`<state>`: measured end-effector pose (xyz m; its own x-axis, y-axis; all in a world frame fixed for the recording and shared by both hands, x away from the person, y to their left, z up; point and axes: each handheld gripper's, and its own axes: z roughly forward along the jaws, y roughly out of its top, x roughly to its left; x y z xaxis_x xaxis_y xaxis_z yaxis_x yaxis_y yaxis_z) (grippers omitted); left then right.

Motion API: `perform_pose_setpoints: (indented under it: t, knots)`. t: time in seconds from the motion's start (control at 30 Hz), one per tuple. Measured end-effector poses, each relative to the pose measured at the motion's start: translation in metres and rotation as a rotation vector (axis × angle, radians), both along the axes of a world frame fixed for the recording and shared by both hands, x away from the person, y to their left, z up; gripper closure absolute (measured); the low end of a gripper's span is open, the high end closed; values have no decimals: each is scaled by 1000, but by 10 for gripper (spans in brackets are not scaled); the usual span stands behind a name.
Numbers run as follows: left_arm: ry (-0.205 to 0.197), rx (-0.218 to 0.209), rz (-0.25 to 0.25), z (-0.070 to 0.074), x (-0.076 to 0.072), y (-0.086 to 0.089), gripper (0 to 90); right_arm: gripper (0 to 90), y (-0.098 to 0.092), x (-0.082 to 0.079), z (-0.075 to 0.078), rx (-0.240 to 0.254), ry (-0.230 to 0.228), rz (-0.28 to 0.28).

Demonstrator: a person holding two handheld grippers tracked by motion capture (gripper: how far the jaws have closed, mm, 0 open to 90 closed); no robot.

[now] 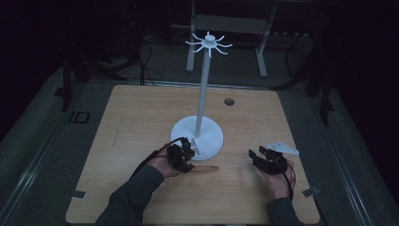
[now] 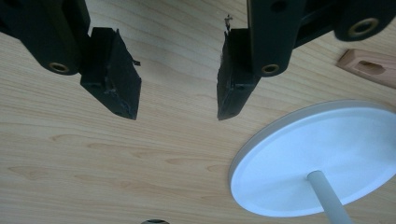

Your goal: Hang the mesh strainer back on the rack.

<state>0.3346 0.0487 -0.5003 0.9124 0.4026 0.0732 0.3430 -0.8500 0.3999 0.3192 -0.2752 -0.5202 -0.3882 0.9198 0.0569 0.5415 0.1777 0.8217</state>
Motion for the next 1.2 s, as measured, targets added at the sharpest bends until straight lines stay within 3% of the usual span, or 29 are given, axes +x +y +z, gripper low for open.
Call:
perform_pose_setpoints:
  t: [0.37,0.5,0.67,0.7,0.83,1.03,1.2]
  knots:
    - [66,72,-40,-7,4,-11,652,491,0,0,-2,-2,8,3]
    - [97,81,-34,-11,7,-13,651,489,0,0,-3,-2,14,2]
    - [108,94,-35,-11,8,-13,657,487,-1,1,-4,-3,15,2]
    - [132,113,-25,-10,9,-13,662,484,0,1,-4,-2,18,3]
    - [158,140,-13,-12,9,-13,660,483,0,1,-4,-3,19,3]
    - [188,153,-5,-15,12,-12,649,483,1,1,-6,-7,22,8]
    - [204,201,-17,-17,13,-12,648,483,1,1,-6,-8,25,9]
